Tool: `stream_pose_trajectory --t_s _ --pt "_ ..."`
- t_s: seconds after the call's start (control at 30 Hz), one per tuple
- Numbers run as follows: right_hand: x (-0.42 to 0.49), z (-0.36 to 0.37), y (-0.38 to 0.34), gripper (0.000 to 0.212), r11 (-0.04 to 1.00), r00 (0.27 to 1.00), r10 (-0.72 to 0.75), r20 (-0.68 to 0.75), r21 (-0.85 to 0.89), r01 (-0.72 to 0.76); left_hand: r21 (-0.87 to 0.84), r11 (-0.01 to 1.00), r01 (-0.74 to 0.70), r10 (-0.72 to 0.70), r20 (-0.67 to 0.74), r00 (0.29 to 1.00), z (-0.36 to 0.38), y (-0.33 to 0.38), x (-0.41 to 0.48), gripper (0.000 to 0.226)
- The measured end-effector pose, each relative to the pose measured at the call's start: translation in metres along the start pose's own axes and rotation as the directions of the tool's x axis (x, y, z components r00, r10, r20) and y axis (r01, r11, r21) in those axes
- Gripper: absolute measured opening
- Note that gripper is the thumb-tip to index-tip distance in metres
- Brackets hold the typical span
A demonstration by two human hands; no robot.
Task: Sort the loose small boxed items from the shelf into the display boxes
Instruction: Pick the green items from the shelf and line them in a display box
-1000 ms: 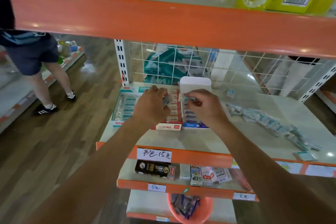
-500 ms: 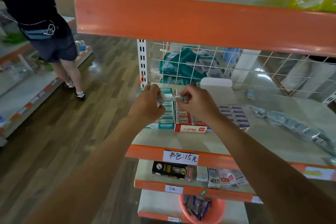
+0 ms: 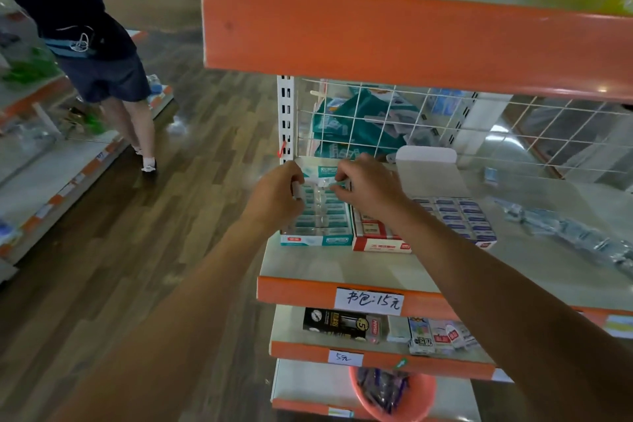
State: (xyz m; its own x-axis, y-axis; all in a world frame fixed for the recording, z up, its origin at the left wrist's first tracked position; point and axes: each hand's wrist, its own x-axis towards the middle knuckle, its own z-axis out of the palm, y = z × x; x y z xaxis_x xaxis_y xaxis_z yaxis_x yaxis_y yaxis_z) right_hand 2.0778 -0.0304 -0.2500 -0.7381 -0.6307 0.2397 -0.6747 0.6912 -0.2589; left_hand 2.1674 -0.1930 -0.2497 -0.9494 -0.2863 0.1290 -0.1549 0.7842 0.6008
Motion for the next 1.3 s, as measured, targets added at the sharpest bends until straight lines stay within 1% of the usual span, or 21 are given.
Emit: stream_pose_trajectory --t_s 0.1,0.2,0.37,0.5,0.57,0.67,0.77,0.83,0.9,1.0,1.07,1.17,1.23,1.3 --pt "0.006 0.005 -0.001 0.017 0.999 0.998 0.013 0.055 0.043 -0.015 -0.055 0.998 0.035 -0.032 0.051 0.998 0.002 -0.008 0.009 0.03" --pt "0.013 0.011 -0.002 0.014 0.999 0.996 0.031 0.084 0.031 -0.034 -0.109 0.99 0.095 -0.086 0.086 0.993 0.005 -0.016 0.017 0.032" --pt "0.018 0.016 -0.005 0.013 0.999 0.998 0.054 0.04 -0.004 -0.053 -0.144 0.984 0.103 -0.097 0.048 0.994 0.009 -0.028 0.026 0.029" --pt "0.022 0.02 -0.005 0.012 0.999 0.999 0.045 -0.001 -0.004 -0.045 -0.128 0.99 0.066 -0.064 0.017 0.998 0.009 -0.031 0.032 0.027" --pt "0.024 0.024 -0.004 0.009 0.998 0.999 0.039 0.018 -0.047 -0.038 -0.088 0.994 0.061 -0.06 0.016 0.998 0.01 -0.031 0.035 0.028" --pt "0.026 0.03 -0.004 0.007 0.99 1.0 0.022 0.014 -0.143 -0.02 0.055 0.998 0.02 -0.021 0.023 1.0 0.016 -0.033 0.038 0.031" --pt "0.029 0.034 -0.003 0.012 0.969 1.0 -0.016 0.024 -0.247 0.022 0.142 0.99 0.006 -0.008 0.014 1.0 0.018 -0.033 0.039 0.034" --pt "0.029 0.035 -0.003 0.016 0.957 0.999 -0.022 0.035 -0.287 0.031 0.209 0.976 -0.056 0.055 0.011 0.998 0.019 -0.032 0.041 0.031" --pt "0.029 0.036 -0.002 0.016 0.964 1.0 -0.01 0.021 -0.265 0.015 0.245 0.966 -0.081 0.08 0.014 0.997 0.018 -0.032 0.042 0.031" --pt "0.028 0.037 -0.001 0.014 0.978 1.0 0.006 0.006 -0.207 -0.005 0.241 0.965 -0.1 0.095 0.031 0.995 0.021 -0.03 0.04 0.036" --pt "0.03 0.037 -0.001 0.011 0.977 1.0 0.007 0.023 -0.212 -0.002 0.228 0.967 -0.114 0.11 0.029 0.994 0.024 -0.029 0.037 0.038" --pt "0.031 0.035 0.0 0.01 0.976 0.999 0.014 0.037 -0.216 -0.005 0.231 0.967 -0.106 0.108 0.008 0.994 0.027 -0.029 0.036 0.034" --pt "0.031 0.035 0.001 0.01 0.978 0.999 0.014 0.036 -0.208 -0.007 0.267 0.959 -0.097 0.103 -0.011 0.995 0.026 -0.027 0.036 0.031" --pt "0.03 0.036 0.001 0.01 0.979 1.0 0.012 0.026 -0.203 -0.007 0.349 0.932 -0.101 0.117 -0.023 0.993 0.026 -0.024 0.036 0.03"
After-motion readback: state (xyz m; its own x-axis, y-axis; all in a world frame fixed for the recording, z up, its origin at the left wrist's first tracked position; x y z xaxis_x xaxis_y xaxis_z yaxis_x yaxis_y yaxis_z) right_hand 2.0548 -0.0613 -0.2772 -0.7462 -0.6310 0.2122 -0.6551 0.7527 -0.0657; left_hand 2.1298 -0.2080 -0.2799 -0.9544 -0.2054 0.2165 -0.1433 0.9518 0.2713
